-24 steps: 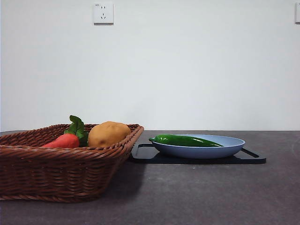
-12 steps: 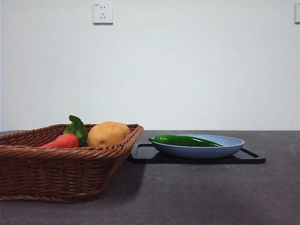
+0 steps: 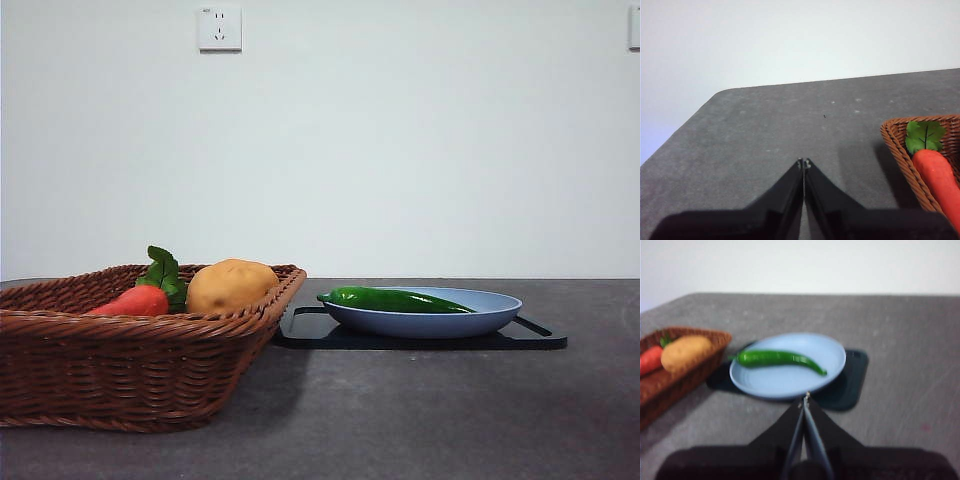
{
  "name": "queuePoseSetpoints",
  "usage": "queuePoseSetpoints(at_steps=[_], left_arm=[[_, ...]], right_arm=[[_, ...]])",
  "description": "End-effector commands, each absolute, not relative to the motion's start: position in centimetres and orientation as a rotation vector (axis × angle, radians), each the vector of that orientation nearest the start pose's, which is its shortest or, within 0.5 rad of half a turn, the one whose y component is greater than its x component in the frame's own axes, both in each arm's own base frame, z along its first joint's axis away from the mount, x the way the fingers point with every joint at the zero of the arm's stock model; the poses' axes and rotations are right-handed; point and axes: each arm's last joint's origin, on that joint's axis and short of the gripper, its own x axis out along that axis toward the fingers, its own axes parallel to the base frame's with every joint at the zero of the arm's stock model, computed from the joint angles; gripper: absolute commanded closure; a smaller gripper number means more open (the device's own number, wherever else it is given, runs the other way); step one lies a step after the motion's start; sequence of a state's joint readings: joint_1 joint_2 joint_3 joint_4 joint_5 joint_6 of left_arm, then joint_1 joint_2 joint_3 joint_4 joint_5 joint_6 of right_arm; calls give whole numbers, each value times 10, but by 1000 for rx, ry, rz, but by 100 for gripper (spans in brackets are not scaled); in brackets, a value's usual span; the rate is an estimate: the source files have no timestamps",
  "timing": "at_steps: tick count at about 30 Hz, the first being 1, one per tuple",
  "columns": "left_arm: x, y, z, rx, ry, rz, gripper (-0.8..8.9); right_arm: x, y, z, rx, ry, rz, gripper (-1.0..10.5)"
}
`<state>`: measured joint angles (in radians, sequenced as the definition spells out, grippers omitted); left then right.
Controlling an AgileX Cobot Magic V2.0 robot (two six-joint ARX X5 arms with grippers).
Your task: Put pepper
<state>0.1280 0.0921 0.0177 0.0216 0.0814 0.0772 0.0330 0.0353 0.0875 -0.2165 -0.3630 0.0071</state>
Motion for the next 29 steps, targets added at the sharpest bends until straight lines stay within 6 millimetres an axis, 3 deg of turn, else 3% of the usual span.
queuePoseSetpoints(at_steps=[1,4,29], left_arm=[[102,11,162,66,53,49,805],[102,11,162,66,53,49,806],[102,11,162,66,53,49,805]], right_arm=[[92,13,160,74,171,389,936],[92,13,152,89,189,387,936],[93,13,153,94,188,388,936]])
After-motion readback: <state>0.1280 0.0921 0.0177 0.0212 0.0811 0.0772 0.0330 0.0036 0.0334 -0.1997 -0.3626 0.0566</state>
